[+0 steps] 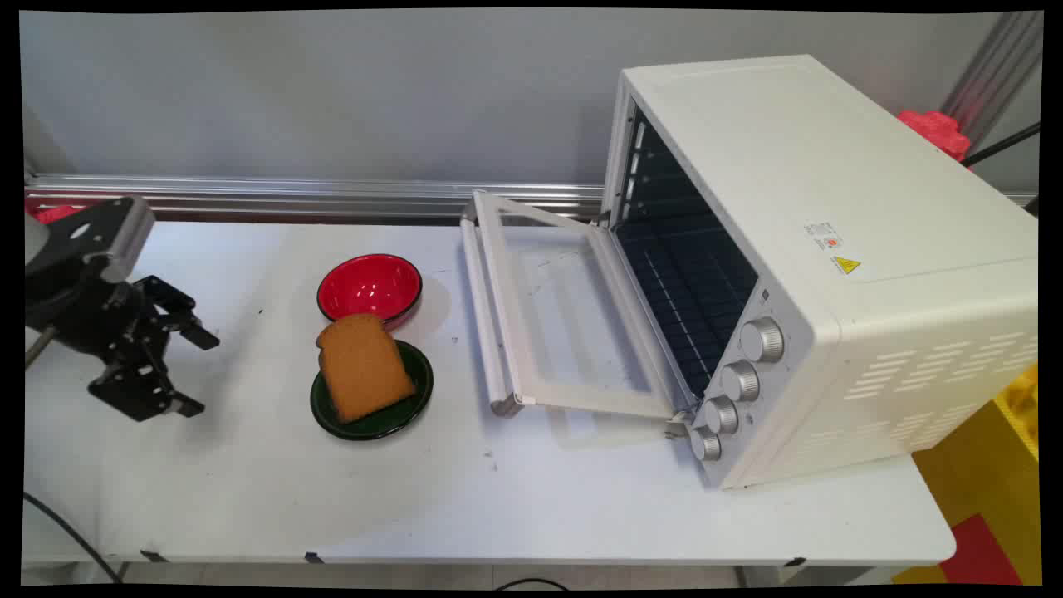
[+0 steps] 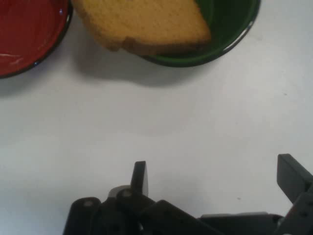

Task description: Close the oven

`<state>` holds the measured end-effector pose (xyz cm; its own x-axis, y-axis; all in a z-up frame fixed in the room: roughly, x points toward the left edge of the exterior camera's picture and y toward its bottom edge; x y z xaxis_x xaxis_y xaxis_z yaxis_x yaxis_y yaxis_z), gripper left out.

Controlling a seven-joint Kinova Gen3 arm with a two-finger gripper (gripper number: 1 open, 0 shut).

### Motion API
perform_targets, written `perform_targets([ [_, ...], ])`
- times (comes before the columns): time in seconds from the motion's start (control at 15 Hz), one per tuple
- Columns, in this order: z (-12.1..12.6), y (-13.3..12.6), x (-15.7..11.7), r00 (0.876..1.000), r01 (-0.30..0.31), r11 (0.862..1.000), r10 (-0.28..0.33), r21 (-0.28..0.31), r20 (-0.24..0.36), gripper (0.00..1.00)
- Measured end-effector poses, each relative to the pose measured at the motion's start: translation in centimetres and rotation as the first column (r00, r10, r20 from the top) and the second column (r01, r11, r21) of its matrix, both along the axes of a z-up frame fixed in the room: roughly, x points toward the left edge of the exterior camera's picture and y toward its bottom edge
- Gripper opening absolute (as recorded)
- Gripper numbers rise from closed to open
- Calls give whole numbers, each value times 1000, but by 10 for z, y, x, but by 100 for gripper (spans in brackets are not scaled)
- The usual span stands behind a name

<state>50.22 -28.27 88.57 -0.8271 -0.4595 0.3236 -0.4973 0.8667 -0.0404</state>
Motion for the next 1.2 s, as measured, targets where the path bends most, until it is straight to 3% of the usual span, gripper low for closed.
perform_targets([
  [0.53, -15, -27, -2, 999, -23, 999, 23, -31, -27, 100],
  [0.8, -19, -48, -12, 994, -62, 997, 58, -45, -94, 100],
  [1.2, -20, -75, -29, 973, -104, 993, 90, -57, -211, 100],
])
